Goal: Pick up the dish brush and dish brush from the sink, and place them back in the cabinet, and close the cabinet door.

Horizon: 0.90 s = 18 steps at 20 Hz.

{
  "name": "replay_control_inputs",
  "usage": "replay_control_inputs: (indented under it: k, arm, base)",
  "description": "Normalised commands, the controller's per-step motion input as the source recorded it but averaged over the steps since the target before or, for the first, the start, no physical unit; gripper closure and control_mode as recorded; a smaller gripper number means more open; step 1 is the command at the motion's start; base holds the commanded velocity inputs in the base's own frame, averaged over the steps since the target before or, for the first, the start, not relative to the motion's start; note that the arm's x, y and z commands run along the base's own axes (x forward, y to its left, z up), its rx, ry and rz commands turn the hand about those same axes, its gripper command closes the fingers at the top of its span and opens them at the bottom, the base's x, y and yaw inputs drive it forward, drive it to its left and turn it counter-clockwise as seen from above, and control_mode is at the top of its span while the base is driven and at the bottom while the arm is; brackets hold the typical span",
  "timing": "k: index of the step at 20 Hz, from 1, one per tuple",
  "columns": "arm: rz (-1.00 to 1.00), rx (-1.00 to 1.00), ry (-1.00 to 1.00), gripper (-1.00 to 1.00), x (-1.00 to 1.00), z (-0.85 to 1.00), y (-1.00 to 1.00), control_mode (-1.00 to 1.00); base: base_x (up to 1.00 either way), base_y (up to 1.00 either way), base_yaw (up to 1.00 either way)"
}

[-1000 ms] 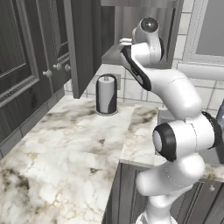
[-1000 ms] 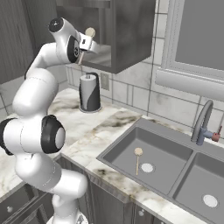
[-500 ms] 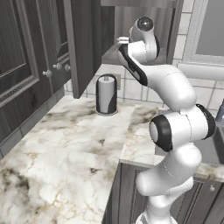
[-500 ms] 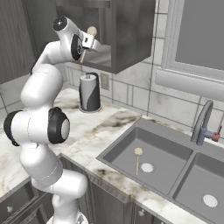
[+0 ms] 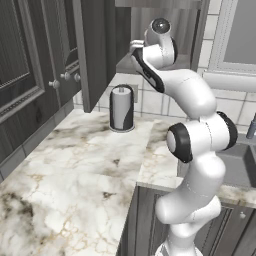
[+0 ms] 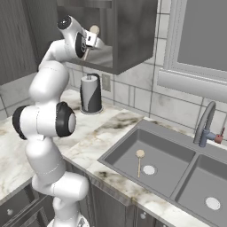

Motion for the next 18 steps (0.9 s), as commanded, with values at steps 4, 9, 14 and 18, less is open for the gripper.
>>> replay_control_inputs:
  k: [4, 9, 14, 18]
  arm:
    - [0.0, 0.0, 0.0, 1.0, 0.35, 0.0, 0.0, -1.0]
    - [0.0, 0.0, 0.0, 1.0, 0.35, 0.0, 0.0, -1.0]
    - [0.0, 0.0, 0.0, 1.0, 0.31, -0.06, 0.0, -1.0]
    - [0.0, 0.0, 0.0, 1.0, 0.25, -0.1, 0.0, -1.0]
  base:
    - [0.0, 0.0, 0.0]
    - [0.0, 0.0, 0.0]
    - [0.0, 0.0, 0.0]
    - [0.0, 0.0, 0.0]
